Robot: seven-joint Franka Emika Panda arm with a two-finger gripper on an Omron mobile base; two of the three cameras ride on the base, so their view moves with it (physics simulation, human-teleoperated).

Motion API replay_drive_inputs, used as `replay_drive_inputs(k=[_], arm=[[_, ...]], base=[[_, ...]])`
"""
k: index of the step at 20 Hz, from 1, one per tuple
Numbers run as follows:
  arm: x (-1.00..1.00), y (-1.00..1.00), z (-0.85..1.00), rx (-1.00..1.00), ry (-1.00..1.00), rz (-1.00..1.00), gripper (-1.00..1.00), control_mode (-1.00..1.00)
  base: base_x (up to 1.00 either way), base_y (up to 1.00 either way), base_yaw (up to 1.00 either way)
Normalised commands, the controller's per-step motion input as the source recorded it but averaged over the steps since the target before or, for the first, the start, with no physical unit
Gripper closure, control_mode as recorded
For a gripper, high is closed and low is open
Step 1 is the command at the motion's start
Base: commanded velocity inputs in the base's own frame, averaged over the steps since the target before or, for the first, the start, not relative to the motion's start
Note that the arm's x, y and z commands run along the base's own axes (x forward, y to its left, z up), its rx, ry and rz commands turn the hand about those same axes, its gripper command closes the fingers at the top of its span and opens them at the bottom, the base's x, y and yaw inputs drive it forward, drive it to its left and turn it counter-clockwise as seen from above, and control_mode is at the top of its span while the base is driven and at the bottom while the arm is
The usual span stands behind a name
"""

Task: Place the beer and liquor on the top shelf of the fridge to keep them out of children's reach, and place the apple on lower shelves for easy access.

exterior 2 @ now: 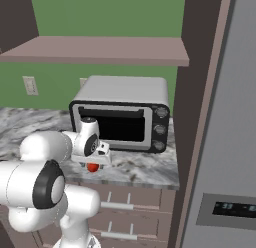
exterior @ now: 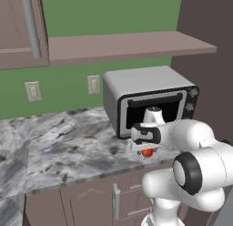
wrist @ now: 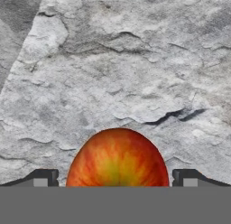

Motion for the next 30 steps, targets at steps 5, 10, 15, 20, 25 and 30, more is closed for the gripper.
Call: replay_drive_inputs(k=[5, 10, 15, 20, 25, 30], arm=[[0.0, 0.0, -0.11, 0.0, 0.05, 0.0, 1.0, -1.0], [0.0, 0.0, -0.11, 0.0, 0.09, 0.0, 1.0, -1.0], [-0.01, -0.01, -0.04, 0.0, 0.06, 0.0, 1.0, -1.0], [-0.77, -0.05, 0.26, 0.0, -0.13, 0.06, 1.0, -1.0], [-0.86, -0.03, 0.73, 0.0, -0.25, 0.07, 1.0, -1.0], [-0.69, 0.0, 1.0, 0.06, -0.42, 0.06, 1.0, -1.0]], base=[[0.0, 0.0, 0.0], [0.0, 0.0, 0.0], [0.0, 0.0, 0.0], [0.0, 0.0, 0.0], [0.0, 0.0, 0.0], [0.0, 0.0, 0.0]])
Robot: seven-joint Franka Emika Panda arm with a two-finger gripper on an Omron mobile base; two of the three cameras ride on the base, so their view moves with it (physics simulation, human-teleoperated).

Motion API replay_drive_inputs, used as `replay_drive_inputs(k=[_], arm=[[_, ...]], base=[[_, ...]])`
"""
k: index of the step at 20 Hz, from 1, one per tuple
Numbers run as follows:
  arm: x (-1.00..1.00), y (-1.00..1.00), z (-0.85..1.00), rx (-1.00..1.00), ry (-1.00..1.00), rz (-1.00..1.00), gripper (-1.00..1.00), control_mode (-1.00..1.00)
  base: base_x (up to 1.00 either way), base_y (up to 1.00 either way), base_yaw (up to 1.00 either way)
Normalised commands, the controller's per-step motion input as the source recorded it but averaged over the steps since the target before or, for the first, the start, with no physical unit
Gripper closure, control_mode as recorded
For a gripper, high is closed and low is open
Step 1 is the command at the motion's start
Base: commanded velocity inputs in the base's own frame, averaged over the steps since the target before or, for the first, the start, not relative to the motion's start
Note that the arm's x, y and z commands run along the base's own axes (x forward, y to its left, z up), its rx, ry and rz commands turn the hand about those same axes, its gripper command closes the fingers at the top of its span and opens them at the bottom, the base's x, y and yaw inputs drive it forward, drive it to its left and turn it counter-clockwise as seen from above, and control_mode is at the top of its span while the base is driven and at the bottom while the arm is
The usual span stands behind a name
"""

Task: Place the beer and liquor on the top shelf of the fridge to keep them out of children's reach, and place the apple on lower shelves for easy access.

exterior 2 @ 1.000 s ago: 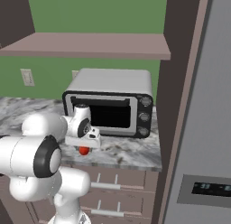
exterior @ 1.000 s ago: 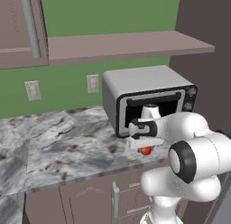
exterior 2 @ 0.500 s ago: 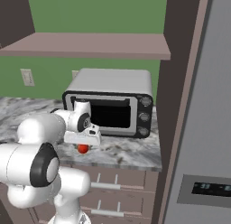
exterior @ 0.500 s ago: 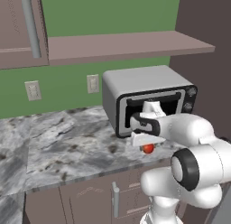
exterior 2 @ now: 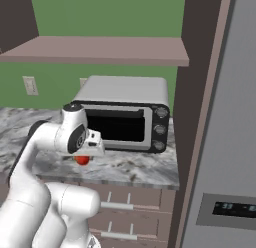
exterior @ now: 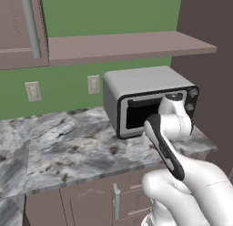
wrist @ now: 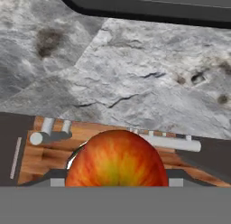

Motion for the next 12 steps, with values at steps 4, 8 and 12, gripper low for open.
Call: replay_drive_inputs(k=[4, 8, 12], arm=[[-0.82, 0.0, 1.0, 0.08, -0.5, 0.04, 1.0, -1.0], [-0.72, -0.03, 1.0, 0.08, -0.4, 0.06, 1.0, -1.0], [-0.39, 0.0, 1.0, 0.0, -0.23, 0.02, 1.0, -1.0]], base=[[0.0, 0.0, 0.0], [0.0, 0.0, 0.0], [0.0, 0.0, 0.0]])
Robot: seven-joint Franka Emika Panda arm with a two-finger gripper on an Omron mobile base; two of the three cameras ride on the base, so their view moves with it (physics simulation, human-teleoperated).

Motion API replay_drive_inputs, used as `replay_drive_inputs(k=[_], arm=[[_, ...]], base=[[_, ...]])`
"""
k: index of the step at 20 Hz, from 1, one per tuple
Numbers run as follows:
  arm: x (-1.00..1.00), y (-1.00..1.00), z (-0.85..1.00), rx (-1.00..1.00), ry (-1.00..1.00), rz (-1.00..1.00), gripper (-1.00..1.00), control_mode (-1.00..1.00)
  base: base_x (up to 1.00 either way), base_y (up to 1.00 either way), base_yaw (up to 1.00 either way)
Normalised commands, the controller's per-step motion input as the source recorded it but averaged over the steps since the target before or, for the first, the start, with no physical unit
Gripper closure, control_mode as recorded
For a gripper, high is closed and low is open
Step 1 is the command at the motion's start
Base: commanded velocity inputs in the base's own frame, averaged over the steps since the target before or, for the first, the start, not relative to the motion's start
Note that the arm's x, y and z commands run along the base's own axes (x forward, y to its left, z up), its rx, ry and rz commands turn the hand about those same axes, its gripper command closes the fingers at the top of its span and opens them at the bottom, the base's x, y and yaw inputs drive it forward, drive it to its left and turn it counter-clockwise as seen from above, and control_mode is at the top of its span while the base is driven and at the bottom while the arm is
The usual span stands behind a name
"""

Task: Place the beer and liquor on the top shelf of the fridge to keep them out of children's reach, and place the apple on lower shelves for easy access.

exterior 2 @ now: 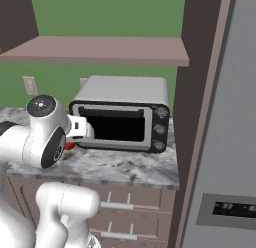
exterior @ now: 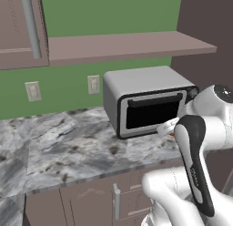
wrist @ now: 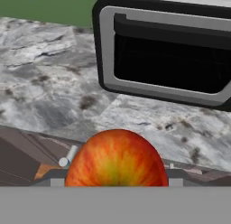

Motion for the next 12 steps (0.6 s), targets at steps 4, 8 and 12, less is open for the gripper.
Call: replay_drive_inputs(k=[4, 8, 12], arm=[[-0.21, 0.0, 0.46, -0.03, 0.0, 0.0, 1.0, -1.0], [-0.07, 0.0, 0.24, -0.02, 0.04, 0.0, 1.0, -1.0], [-0.09, 0.0, 0.15, 0.0, 0.0, 0.01, 1.0, -1.0]], base=[[0.0, 0.0, 0.0], [0.0, 0.0, 0.0], [0.0, 0.0, 0.0]])
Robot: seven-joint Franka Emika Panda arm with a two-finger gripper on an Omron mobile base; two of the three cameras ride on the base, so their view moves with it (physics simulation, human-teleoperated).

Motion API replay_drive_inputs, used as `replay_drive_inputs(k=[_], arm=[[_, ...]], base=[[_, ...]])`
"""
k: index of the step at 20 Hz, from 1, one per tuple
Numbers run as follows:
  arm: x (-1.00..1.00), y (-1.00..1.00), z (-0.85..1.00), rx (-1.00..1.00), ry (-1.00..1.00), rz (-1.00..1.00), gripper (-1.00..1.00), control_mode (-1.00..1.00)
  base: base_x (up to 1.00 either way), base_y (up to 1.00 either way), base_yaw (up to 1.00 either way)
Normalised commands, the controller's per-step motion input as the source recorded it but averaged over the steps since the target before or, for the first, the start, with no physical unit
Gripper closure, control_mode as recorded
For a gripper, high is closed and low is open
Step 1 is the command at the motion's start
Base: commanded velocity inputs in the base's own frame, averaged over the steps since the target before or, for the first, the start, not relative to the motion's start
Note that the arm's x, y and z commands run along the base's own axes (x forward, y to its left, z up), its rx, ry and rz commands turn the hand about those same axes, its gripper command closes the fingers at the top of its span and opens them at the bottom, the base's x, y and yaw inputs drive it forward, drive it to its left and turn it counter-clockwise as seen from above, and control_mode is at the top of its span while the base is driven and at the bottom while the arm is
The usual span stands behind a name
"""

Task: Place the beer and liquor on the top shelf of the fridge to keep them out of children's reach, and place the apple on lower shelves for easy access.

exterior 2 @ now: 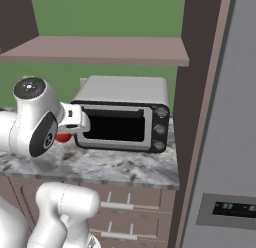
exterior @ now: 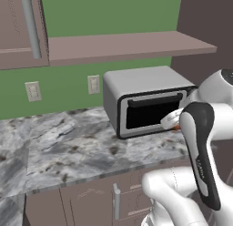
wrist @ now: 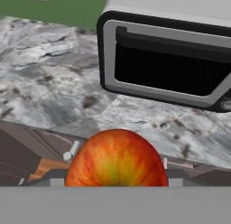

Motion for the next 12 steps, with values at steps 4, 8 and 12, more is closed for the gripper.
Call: replay_drive_inputs(k=[4, 8, 12], arm=[[-0.16, 0.0, 0.01, 0.0, 0.01, 0.05, 1.0, -1.0], [-0.12, 0.0, 0.0, -0.01, 0.01, 0.01, 1.0, 1.0], [0.0, 0.0, 0.0, 0.0, 0.0, 0.0, 1.0, 1.0]], base=[[0.0, 0.0, 0.0], [-0.59, 0.0, 0.0], [-0.99, -0.05, 0.0]])
